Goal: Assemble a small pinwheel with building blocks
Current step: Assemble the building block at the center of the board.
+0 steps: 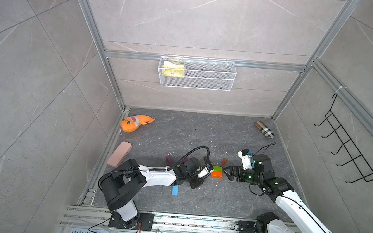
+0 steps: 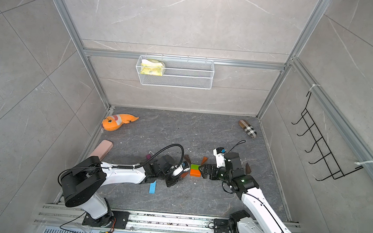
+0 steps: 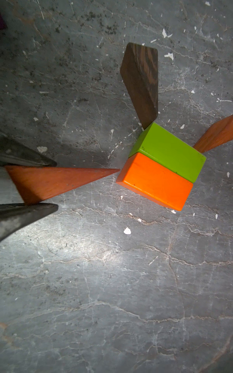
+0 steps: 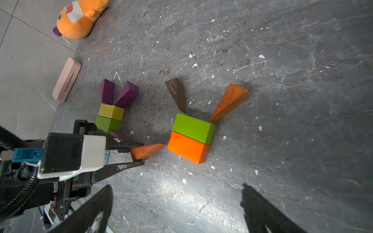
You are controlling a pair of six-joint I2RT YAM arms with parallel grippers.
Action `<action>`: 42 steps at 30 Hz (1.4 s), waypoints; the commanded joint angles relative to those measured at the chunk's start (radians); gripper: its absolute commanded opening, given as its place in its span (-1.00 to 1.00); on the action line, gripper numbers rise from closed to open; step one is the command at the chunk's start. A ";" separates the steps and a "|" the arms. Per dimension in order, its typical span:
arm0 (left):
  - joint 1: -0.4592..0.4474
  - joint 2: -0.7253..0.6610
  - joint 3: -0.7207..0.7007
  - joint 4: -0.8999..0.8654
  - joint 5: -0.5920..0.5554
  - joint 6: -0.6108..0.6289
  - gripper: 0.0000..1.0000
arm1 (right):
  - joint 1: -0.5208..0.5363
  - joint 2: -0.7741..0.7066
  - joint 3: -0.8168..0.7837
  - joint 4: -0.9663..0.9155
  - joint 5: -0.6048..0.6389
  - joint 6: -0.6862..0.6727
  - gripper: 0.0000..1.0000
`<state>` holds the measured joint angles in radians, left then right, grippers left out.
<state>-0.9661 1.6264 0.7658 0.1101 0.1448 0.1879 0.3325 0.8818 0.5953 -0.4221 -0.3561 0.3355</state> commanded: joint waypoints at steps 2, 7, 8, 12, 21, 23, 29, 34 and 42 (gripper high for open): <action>-0.004 0.020 -0.004 0.036 0.031 -0.018 -0.77 | 0.000 0.003 0.015 -0.022 -0.009 -0.022 0.99; -0.005 0.029 -0.002 0.043 0.036 -0.020 -0.77 | -0.001 0.008 0.017 -0.022 -0.011 -0.024 1.00; -0.006 0.030 -0.002 0.044 0.037 -0.021 -0.77 | 0.000 0.008 0.017 -0.022 -0.011 -0.024 0.99; -0.006 0.039 0.001 0.044 0.038 -0.019 -0.77 | -0.001 0.009 0.017 -0.024 -0.011 -0.024 1.00; -0.007 0.056 0.011 0.043 0.043 -0.014 -0.74 | -0.001 0.013 0.017 -0.024 -0.012 -0.026 1.00; -0.006 0.062 0.016 0.037 0.046 -0.013 -0.74 | -0.001 0.013 0.018 -0.023 -0.012 -0.025 0.99; -0.006 0.073 0.027 0.036 0.047 -0.010 -0.73 | -0.001 0.011 0.018 -0.025 -0.012 -0.025 0.99; -0.006 0.076 0.030 0.036 0.040 -0.009 -0.70 | -0.001 0.011 0.018 -0.025 -0.012 -0.026 1.00; -0.007 0.075 0.021 0.048 0.037 0.008 -0.47 | -0.001 0.011 0.018 -0.024 -0.014 -0.025 1.00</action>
<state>-0.9672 1.6917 0.7719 0.1390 0.1677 0.1825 0.3325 0.8909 0.5953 -0.4290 -0.3565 0.3347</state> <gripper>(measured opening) 0.265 0.994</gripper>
